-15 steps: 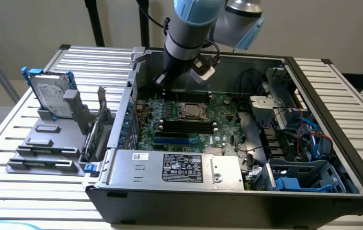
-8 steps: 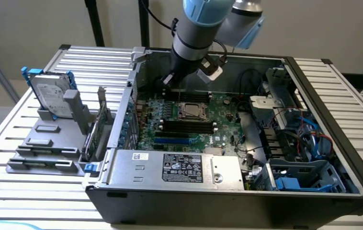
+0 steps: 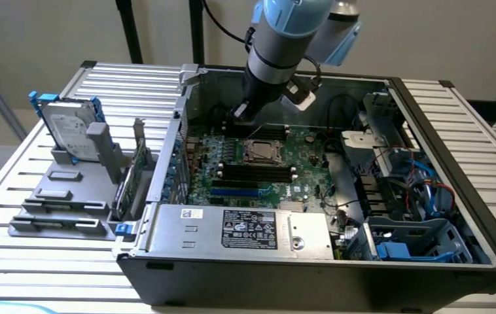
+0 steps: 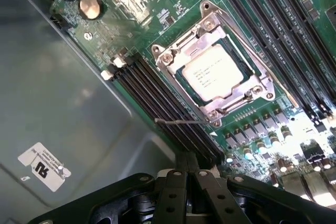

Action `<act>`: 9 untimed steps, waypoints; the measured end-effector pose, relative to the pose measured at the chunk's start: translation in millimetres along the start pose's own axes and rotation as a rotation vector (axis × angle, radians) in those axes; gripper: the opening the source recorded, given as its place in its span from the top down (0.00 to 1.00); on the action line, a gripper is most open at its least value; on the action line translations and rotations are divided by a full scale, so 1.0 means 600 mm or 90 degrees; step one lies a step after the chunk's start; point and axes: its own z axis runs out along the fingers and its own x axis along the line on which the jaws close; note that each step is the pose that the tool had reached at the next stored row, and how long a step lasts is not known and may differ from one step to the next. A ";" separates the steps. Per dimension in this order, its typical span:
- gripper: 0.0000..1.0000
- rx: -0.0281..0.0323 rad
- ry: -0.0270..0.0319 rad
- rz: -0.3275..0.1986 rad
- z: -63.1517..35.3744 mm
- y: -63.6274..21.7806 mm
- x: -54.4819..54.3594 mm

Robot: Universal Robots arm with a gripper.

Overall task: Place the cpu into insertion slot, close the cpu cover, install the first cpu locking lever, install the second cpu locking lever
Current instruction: 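Install the first cpu locking lever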

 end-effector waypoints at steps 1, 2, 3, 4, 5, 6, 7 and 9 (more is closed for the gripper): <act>0.89 -0.0021 0.0005 -0.001 0.002 0.001 0.000; 0.89 -0.0039 0.0013 -0.001 0.003 0.001 -0.001; 0.89 -0.0049 0.0017 -0.002 0.005 0.002 -0.001; 0.89 -0.0065 0.0017 -0.002 0.006 0.002 -0.002; 0.89 -0.0080 0.0014 -0.002 0.008 0.003 -0.002; 0.89 -0.0097 0.0007 -0.003 0.009 0.003 -0.003; 0.89 -0.0115 -0.0001 -0.003 0.011 0.004 -0.003; 0.89 -0.0153 -0.0033 -0.003 0.014 0.004 -0.004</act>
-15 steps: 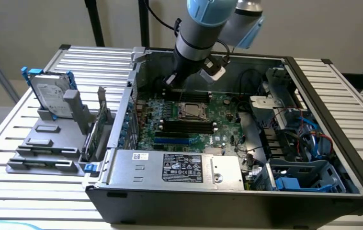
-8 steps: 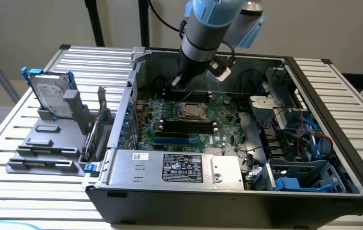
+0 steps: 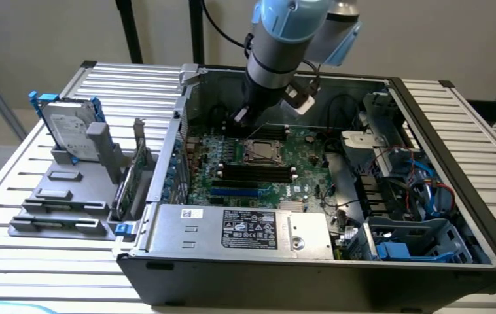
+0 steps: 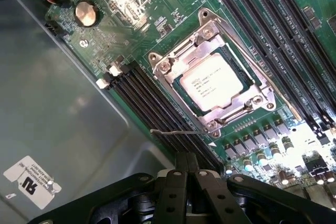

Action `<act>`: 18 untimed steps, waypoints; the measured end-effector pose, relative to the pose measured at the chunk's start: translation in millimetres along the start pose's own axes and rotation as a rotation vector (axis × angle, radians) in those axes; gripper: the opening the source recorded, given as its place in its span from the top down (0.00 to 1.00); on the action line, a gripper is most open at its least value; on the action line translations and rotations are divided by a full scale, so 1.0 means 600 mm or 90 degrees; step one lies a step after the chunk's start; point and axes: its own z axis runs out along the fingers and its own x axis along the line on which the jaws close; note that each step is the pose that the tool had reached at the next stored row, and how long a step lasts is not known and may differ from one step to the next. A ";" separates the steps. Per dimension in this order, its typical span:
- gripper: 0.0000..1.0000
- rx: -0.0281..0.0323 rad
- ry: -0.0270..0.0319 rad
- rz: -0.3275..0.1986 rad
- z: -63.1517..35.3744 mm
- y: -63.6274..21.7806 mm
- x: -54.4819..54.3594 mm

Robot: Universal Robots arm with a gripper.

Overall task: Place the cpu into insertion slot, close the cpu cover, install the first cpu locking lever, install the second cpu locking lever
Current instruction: 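Install the first cpu locking lever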

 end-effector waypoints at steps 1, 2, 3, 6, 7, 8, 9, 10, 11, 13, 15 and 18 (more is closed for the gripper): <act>0.89 -0.0015 -0.0015 0.000 0.001 0.000 -0.001; 0.89 -0.0032 -0.0032 0.000 0.003 0.000 -0.001; 0.89 -0.0050 -0.0052 0.001 0.004 0.000 -0.002; 0.89 -0.0107 -0.0100 0.001 0.008 0.002 -0.003; 0.89 -0.0123 -0.0108 0.001 0.010 0.002 -0.003; 0.89 -0.0137 -0.0113 0.000 0.012 0.003 -0.004; 0.89 -0.0152 -0.0114 0.000 0.014 0.004 -0.004; 0.89 -0.0168 -0.0107 -0.001 0.017 0.004 -0.005; 0.89 -0.0188 -0.0094 -0.001 0.019 0.004 -0.005; 0.89 -0.0235 -0.0061 -0.004 0.024 0.002 -0.006; 0.89 -0.0282 -0.0029 -0.006 0.029 0.001 -0.007; 0.89 -0.0334 -0.0011 -0.008 0.036 -0.001 -0.008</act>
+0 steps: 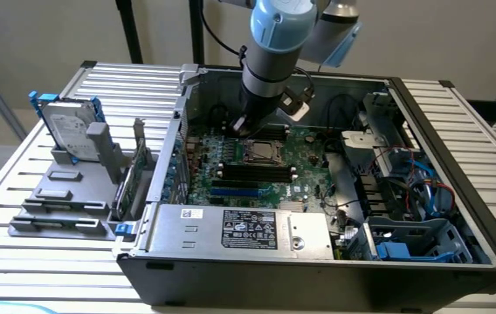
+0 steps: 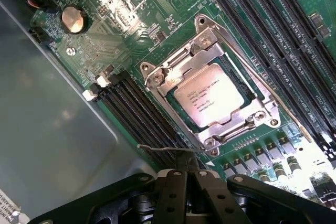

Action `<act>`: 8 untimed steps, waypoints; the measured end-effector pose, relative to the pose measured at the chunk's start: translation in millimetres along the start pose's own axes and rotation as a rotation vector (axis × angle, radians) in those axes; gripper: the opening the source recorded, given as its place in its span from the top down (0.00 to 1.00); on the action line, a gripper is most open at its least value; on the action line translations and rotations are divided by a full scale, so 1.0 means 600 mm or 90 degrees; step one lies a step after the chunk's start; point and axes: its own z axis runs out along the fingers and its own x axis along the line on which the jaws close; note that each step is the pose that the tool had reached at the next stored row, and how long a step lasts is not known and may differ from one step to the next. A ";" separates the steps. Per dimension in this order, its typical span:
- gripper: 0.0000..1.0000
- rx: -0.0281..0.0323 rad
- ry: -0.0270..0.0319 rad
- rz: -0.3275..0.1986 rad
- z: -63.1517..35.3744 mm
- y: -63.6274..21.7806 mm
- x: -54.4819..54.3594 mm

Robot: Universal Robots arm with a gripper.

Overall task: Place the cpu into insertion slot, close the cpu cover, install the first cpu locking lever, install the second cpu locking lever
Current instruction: 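Install the first cpu locking lever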

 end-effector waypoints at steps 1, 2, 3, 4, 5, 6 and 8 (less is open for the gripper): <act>0.89 -0.0011 -0.0012 0.000 0.002 0.000 0.000; 0.89 -0.0024 -0.0028 0.000 0.003 0.000 0.000; 0.89 -0.0044 -0.0052 0.000 0.004 0.000 0.000; 0.89 -0.0066 -0.0079 0.001 0.004 0.000 0.000; 0.89 -0.0092 -0.0109 0.001 0.005 0.000 0.000; 0.89 -0.0117 -0.0140 0.001 0.005 0.000 0.000; 0.89 -0.0153 -0.0207 0.002 0.006 -0.001 0.001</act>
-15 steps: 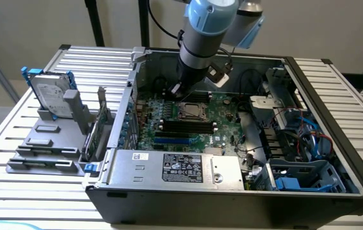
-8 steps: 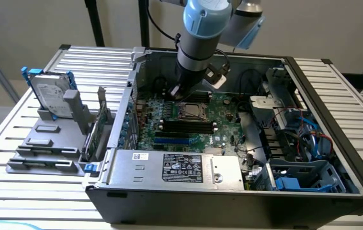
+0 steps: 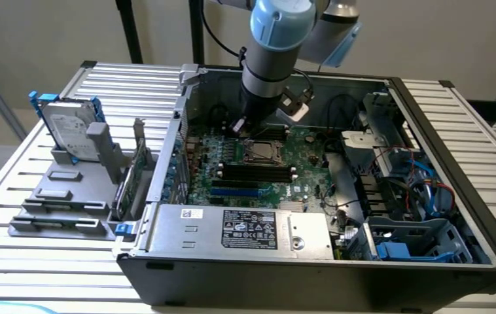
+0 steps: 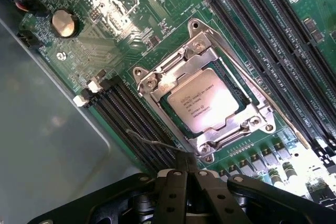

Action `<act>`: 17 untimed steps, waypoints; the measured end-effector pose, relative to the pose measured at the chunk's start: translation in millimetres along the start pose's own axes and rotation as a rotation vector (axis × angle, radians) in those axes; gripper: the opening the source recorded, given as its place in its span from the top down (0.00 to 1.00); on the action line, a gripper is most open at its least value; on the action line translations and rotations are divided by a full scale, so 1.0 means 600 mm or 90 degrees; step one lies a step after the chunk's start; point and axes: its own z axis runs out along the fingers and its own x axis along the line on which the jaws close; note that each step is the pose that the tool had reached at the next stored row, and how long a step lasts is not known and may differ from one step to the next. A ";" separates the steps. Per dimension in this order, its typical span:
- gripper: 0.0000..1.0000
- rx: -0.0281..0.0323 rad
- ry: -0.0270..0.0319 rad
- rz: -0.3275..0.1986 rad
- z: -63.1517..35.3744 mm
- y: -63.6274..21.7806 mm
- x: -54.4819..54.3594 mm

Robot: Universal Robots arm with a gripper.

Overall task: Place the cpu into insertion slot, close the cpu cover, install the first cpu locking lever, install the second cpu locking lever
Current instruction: 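Install the first cpu locking lever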

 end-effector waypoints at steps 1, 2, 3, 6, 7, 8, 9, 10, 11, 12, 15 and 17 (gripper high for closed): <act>0.89 -0.0003 -0.0027 0.001 0.000 0.000 0.001; 0.89 0.0005 -0.0047 0.001 0.000 -0.001 0.001; 0.89 0.0019 -0.0064 0.001 0.001 -0.001 0.002; 0.89 0.0046 -0.0091 0.000 0.002 -0.003 0.004; 0.89 0.0049 -0.0094 0.000 0.002 -0.004 0.005; 0.89 0.0051 -0.0095 -0.001 0.003 -0.004 0.006; 0.89 0.0052 -0.0097 -0.001 0.003 -0.005 0.007; 0.89 0.0053 -0.0098 -0.002 0.003 -0.005 0.008; 0.89 0.0054 -0.0100 -0.002 0.003 -0.006 0.009; 0.89 0.0055 -0.0102 -0.003 0.004 -0.006 0.009; 0.89 0.0057 -0.0105 -0.004 0.005 -0.005 0.011; 0.89 0.0054 -0.0113 -0.005 0.007 -0.004 0.012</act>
